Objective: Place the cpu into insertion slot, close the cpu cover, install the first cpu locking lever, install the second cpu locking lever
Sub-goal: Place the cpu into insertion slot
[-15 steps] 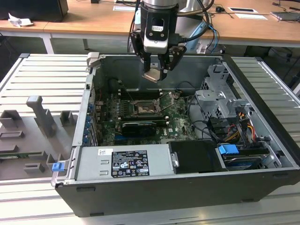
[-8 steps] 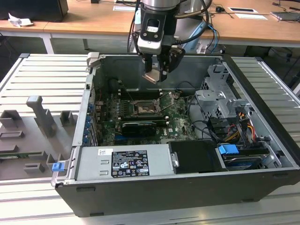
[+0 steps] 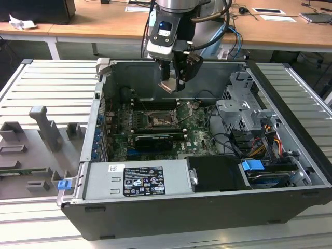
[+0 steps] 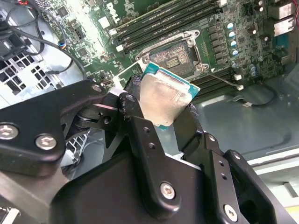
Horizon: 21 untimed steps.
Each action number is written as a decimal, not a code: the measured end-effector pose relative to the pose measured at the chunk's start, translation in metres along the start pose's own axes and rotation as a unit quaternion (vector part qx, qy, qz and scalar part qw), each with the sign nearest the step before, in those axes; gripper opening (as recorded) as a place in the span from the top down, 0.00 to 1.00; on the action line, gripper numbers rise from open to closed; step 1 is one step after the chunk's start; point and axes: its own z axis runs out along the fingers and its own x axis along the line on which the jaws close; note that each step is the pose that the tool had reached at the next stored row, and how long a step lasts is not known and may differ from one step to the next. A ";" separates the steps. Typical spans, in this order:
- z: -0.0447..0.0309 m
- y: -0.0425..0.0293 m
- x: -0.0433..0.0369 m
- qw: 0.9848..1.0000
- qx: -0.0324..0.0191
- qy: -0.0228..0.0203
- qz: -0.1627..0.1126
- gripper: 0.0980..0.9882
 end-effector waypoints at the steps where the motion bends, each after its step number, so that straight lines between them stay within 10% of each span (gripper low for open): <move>1: 0.0006 -0.0001 0.0000 1.000 0.000 0.000 0.000 0.52; 21: 0.0095 -0.0008 -0.0002 1.000 0.001 0.000 0.003 0.52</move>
